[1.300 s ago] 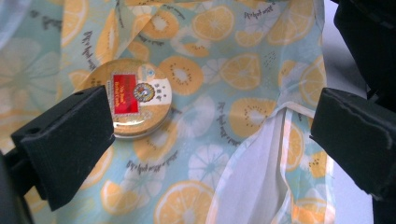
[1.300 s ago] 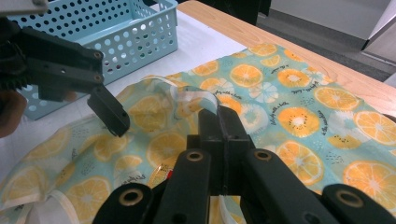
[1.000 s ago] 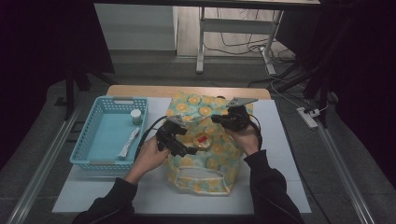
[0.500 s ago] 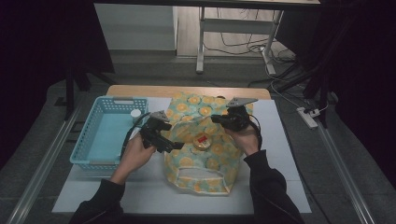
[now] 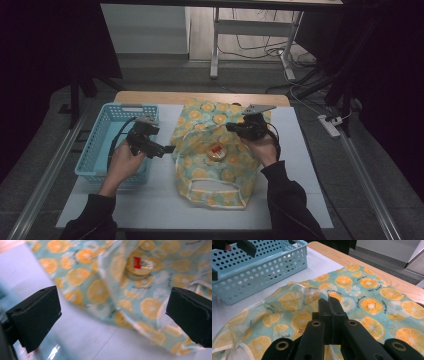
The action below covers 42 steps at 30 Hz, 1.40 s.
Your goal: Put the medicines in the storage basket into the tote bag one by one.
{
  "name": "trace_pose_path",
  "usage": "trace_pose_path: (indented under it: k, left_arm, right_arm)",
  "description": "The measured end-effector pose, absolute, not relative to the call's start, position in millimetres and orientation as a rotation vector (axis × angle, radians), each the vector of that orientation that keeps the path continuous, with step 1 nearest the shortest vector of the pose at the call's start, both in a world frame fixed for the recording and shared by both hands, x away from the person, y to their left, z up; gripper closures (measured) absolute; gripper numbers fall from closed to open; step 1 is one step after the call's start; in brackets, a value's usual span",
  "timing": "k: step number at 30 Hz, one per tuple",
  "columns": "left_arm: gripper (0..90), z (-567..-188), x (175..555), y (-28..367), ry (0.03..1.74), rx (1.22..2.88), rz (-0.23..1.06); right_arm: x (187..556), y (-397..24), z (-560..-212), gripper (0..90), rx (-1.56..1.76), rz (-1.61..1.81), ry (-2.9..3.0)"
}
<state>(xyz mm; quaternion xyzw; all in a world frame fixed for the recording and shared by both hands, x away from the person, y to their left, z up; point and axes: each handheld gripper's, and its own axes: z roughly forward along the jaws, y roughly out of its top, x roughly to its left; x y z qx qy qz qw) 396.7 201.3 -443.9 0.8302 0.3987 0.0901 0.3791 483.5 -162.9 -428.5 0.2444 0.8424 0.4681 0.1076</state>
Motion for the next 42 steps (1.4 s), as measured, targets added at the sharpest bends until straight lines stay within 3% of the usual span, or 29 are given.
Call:
trace_pose_path:
  k: [23,42]
  left_arm:
    - [0.0,-471,395,276,1.3,2.093,0.296]
    - [0.9,-506,421,265,1.423,2.331,0.176]
  right_arm:
    - [483,-161,-430,90.0,0.715,1.38,2.48]
    - [482,-161,-428,90.0,0.705,1.389,2.475]
